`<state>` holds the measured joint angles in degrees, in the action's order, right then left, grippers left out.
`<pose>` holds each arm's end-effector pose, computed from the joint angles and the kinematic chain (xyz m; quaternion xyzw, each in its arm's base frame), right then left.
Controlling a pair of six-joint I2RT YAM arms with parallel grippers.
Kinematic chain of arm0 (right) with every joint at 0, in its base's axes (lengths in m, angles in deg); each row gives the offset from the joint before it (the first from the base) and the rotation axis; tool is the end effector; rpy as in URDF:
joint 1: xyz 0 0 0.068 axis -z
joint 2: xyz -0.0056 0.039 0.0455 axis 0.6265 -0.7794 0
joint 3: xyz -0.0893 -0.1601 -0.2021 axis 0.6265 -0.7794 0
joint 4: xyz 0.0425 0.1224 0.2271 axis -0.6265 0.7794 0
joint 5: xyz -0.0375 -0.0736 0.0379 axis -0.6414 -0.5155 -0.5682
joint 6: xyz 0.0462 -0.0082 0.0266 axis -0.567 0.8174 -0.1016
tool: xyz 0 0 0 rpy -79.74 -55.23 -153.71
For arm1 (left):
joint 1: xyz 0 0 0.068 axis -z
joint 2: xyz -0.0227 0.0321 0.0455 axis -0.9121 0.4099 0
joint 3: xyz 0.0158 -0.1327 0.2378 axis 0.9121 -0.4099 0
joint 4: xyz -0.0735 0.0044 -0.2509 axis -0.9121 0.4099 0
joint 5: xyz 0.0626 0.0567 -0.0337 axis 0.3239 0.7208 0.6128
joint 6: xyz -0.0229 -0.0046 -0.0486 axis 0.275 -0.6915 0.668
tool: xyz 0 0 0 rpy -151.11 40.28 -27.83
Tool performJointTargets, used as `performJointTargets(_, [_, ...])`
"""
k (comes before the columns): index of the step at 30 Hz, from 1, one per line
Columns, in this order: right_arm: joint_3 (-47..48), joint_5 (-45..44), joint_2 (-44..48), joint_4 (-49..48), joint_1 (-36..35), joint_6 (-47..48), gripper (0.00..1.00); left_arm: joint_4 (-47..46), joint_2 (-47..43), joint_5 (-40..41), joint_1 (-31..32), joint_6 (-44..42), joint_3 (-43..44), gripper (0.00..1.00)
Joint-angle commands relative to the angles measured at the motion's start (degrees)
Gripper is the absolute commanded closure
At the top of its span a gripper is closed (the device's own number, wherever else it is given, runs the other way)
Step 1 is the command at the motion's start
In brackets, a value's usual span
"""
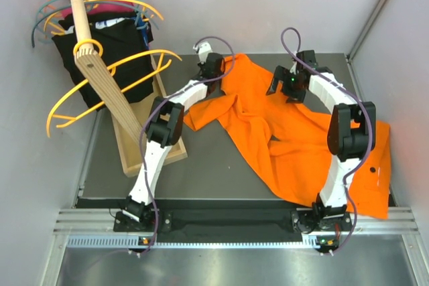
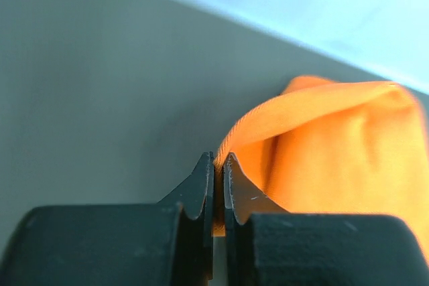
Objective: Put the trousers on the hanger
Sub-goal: Flatten out the trousers at the center of the board.
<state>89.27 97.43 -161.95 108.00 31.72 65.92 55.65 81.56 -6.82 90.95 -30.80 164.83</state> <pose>0.4247 0.0616 0.2311 0.0997 0.9442 0.1931 0.2473 0.5325 -0.2330 0.1622 -0.1783 0.8099 -0.0961 0.5504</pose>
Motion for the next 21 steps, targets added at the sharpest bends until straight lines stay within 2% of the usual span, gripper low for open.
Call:
performJointTargets(1, [-0.57,0.24,4.25,-1.3,-0.49,1.01,0.0,-0.43,-4.23,11.51,4.81,-11.72,5.24,1.0])
performJointTargets(2, [-0.83,0.33,4.34,-1.3,-0.4,1.01,0.0,-1.22,-5.03,17.1,5.52,-16.35,4.89,1.0])
performJointTargets(4, [-1.09,0.5,4.69,-1.22,-0.49,1.27,0.0,-5.35,-7.57,22.66,7.19,-21.65,3.14,1.0])
performJointTargets(5, [-1.36,0.51,4.87,-1.13,-0.49,1.27,0.0,-7.36,-8.37,27.91,7.63,-27.33,2.6,1.0])
performJointTargets(7, [-1.71,0.94,5.39,-0.95,-0.49,1.45,0.0,-15.17,-10.39,32.86,8.51,-33.07,0.68,1.0])
performJointTargets(8, [-1.88,1.03,5.66,-0.95,-0.4,1.45,0.0,-17.99,-10.84,35.76,8.69,-40.67,0.32,1.0])
performJointTargets(9, [-2.15,1.29,5.66,-0.78,-0.49,1.62,0.0,-24.63,-11.19,36.57,8.87,-44.31,-0.12,1.0])
performJointTargets(14, [-3.21,2.35,5.4,-0.78,-0.58,0.92,0.0,-43.92,-11.37,40.79,9.83,-67.76,-0.92,1.0])
performJointTargets(17, [-2.42,2.79,4.87,-0.86,-1.1,0.74,0.0,-50.26,-10.93,41.23,10.01,-74.21,-0.48,1.0])
performJointTargets(21, [-1.97,2.79,4.95,-0.78,-1.8,0.57,0.0,-49.49,-9.27,37.99,9.57,-74.5,0.48,1.0])
